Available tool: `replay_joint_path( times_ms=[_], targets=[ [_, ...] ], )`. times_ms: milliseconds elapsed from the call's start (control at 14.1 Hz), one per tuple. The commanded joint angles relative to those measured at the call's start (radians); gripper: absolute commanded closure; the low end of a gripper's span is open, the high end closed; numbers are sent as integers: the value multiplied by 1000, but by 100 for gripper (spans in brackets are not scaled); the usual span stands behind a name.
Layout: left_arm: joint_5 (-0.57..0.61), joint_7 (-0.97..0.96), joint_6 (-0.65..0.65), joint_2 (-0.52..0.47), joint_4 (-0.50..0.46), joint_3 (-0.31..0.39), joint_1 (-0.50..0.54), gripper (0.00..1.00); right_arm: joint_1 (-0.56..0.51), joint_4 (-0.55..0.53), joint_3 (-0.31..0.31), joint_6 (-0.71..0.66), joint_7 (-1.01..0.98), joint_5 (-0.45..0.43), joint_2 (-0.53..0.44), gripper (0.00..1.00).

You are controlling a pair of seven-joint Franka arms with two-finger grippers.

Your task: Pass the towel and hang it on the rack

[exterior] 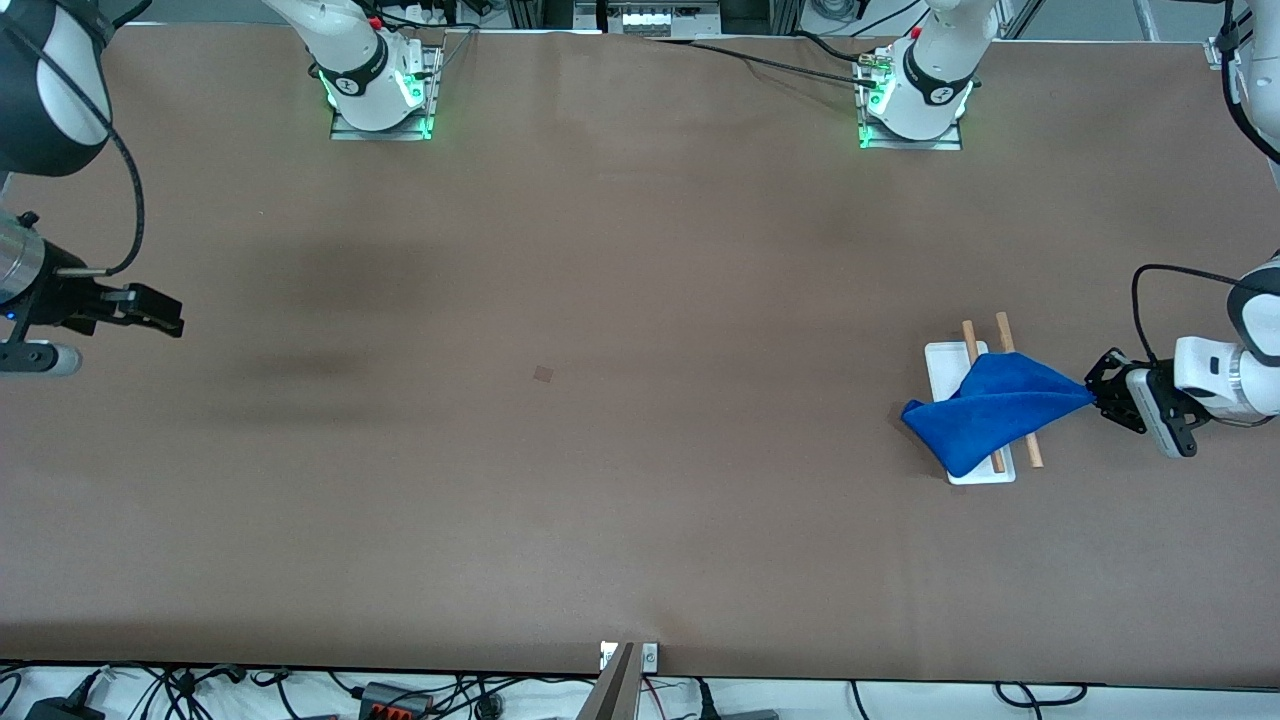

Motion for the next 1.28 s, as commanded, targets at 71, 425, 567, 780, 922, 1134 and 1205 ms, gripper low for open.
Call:
replay_joint_path(
  times_ms=[71,425,567,780,922,1134,1205],
  targets=[
    [1,48,19,31,27,-9,20,99,-7,-181,0,54,-6,22,-128,0],
    [-15,60,28,40,27,-10,24,40,-4,-178,2,18,-8,28,-139,0],
    [-30,64,28,45,27,-12,27,1,-1,-172,5,15,-10,25,-140,0],
    [-59,94,13,46,27,-12,38,0,-4,-172,3,17,-6,28,-148,0],
    [-54,93,-7,36,30,-10,44,0,-3,-178,5,20,16,29,-154,0],
    [-50,90,-117,22,93,-7,69,0,-3,-190,5,21,41,34,-165,0],
    [-44,90,-159,19,123,-4,70,0,-3,-206,5,29,35,34,-177,0]
  ],
)
